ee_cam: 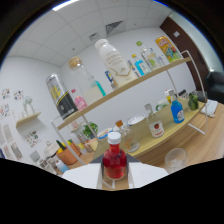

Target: Make me a cup of Vodka Sunrise.

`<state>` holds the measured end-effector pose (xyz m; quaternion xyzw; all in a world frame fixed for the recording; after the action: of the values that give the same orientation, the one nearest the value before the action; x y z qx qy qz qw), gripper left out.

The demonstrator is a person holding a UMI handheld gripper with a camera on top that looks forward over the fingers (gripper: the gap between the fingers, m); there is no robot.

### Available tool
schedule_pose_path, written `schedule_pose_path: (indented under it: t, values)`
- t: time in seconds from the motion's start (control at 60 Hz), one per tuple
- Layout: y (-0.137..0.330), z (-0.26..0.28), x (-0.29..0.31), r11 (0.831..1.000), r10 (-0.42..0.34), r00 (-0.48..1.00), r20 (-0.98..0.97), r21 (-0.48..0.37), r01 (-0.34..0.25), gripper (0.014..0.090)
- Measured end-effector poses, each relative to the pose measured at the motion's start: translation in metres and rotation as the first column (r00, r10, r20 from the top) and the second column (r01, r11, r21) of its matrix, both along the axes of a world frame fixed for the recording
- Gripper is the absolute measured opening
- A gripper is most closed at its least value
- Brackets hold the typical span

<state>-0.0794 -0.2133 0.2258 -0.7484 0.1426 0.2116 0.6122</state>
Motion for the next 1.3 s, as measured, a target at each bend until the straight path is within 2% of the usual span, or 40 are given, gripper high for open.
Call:
schedule_pose_path:
  t: [0.117, 0.217, 0.517, 0.733, 1.017, 1.133, 1.2, 1.267, 1.3]
  values:
    - [0.004, -0.047, -0.029, 0.998, 0.040, 0.983, 0.179, -0.045, -0.032, 0.0340]
    - [0.007, -0.086, -0.048, 0.993, 0.081, 0.963, 0.257, -0.108, -0.055, 0.0339]
    - [0.009, -0.177, -0.084, 0.958, 0.195, 0.892, 0.407, -0.273, -0.085, 0.0341]
    - [0.005, -0.204, -0.096, 0.935, 0.233, 0.878, 0.419, -0.343, -0.085, 0.0341]
    - [0.008, -0.204, -0.095, 0.945, 0.201, 0.841, 0.503, -0.325, -0.032, 0.0353]
    - [0.007, -0.206, -0.094, 0.939, 0.199, 0.839, 0.506, -0.343, -0.017, 0.0366]
    - [0.001, -0.211, -0.095, 0.929, 0.218, 0.843, 0.492, -0.370, -0.025, 0.0459]
    - [-0.004, -0.206, -0.098, 0.927, 0.234, 0.851, 0.469, -0.373, -0.050, 0.0508]
    - [-0.009, -0.201, -0.097, 0.925, 0.242, 0.853, 0.462, -0.375, -0.060, 0.0633]
